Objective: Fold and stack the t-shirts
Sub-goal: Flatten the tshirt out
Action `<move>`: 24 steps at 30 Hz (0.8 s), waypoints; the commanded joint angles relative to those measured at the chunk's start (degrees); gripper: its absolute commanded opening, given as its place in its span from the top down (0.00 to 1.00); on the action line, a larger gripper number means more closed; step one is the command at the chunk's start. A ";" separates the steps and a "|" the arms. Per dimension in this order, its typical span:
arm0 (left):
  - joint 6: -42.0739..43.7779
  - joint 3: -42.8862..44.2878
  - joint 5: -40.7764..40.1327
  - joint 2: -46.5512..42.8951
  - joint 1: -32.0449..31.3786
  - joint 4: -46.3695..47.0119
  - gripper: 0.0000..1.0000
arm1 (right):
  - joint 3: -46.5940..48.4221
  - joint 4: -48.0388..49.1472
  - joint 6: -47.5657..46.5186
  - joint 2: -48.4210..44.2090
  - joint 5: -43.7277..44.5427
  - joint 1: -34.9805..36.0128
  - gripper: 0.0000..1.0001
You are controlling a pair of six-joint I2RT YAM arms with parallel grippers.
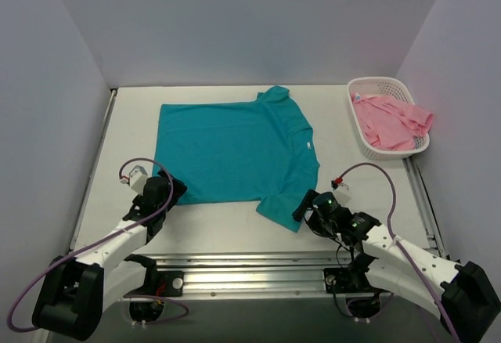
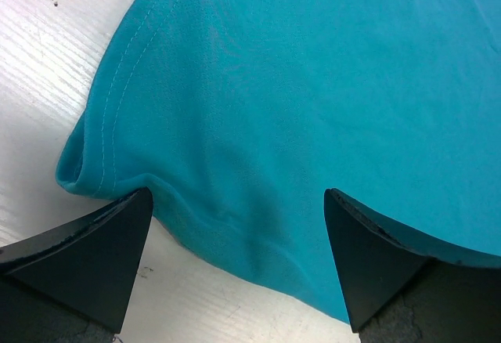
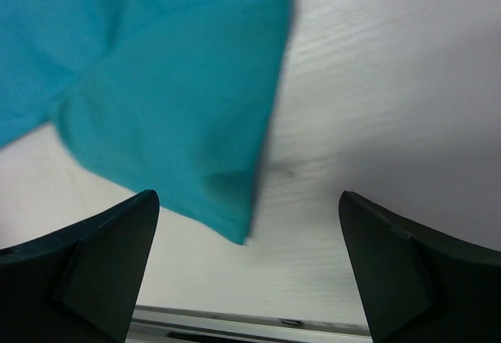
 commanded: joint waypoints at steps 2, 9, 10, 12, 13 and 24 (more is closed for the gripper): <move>-0.25 2.31 -1.38 0.19 -0.47 4.01 0.00 | -4.66 8.86 5.31 3.86 -3.02 3.11 0.05; 0.02 2.67 -1.55 -0.34 -0.91 4.27 0.00 | -5.20 20.47 10.41 15.80 0.93 10.59 0.07; 0.10 2.67 -1.64 -0.34 -1.00 4.19 0.00 | -4.85 21.70 10.68 16.87 1.11 11.03 0.08; 0.02 2.49 -1.82 -0.60 -1.09 4.10 0.00 | -3.45 21.71 10.94 18.89 2.16 12.51 0.10; 0.02 2.32 -2.17 -0.69 -1.09 4.01 0.00 | -3.00 20.75 11.03 19.07 2.68 12.96 0.11; -1.04 1.26 -2.52 1.50 -1.26 5.94 0.14 | 0.95 -3.58 12.61 -0.05 13.57 14.90 0.86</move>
